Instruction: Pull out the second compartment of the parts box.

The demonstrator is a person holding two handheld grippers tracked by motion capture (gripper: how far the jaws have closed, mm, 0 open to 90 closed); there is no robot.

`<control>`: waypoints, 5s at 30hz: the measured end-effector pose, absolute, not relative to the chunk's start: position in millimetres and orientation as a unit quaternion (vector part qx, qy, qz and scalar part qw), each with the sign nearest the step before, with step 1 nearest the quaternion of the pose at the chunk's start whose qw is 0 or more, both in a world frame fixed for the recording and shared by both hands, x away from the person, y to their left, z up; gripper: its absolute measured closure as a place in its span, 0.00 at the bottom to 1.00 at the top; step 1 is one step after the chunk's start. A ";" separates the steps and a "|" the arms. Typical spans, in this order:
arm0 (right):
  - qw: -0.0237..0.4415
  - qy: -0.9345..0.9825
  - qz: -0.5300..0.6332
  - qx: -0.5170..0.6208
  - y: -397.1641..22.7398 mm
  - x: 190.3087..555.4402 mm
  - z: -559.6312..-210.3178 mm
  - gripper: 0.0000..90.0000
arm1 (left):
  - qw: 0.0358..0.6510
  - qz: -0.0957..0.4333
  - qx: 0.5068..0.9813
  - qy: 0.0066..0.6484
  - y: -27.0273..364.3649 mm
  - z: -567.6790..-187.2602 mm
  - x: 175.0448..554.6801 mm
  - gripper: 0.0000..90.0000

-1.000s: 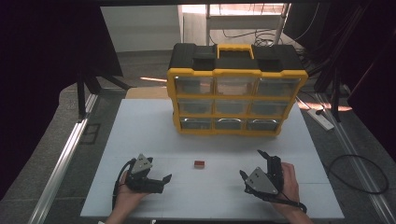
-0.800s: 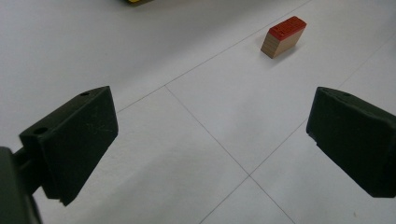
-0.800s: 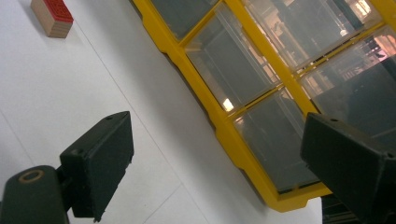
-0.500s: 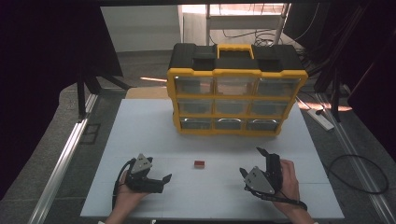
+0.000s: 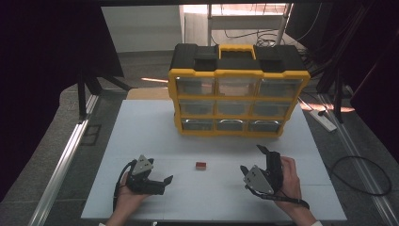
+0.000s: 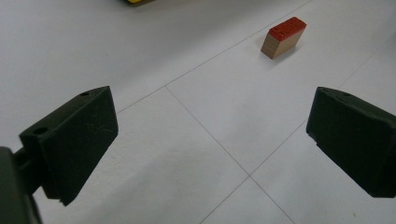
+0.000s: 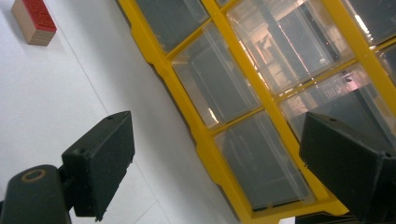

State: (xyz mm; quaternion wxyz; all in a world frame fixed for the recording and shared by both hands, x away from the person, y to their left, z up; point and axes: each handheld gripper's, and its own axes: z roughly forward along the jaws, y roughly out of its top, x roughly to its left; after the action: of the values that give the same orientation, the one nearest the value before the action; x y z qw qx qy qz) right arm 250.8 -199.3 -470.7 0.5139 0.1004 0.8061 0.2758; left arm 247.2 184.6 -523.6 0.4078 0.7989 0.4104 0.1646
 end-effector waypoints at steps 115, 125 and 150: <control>0.605 0.743 0.276 0.072 -179.7 300.1 -391.2 0.14 | 0.411 0.165 0.797 0.410 186.2 -522.8 247.3 0.02; 0.611 0.740 0.274 0.067 -178.0 304.1 -384.3 0.14 | 0.411 0.165 0.797 0.409 186.1 -522.7 247.1 0.02; 0.622 0.733 0.268 0.064 -174.1 316.6 -369.7 0.15 | 0.412 0.166 0.796 0.411 186.3 -522.7 247.3 0.02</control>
State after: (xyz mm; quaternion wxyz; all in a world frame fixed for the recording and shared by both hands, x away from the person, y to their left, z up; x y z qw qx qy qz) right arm 316.6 -174.1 -369.7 0.6224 0.0643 0.7327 0.2677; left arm 247.3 186.3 -522.7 0.4122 0.7960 0.4108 0.1664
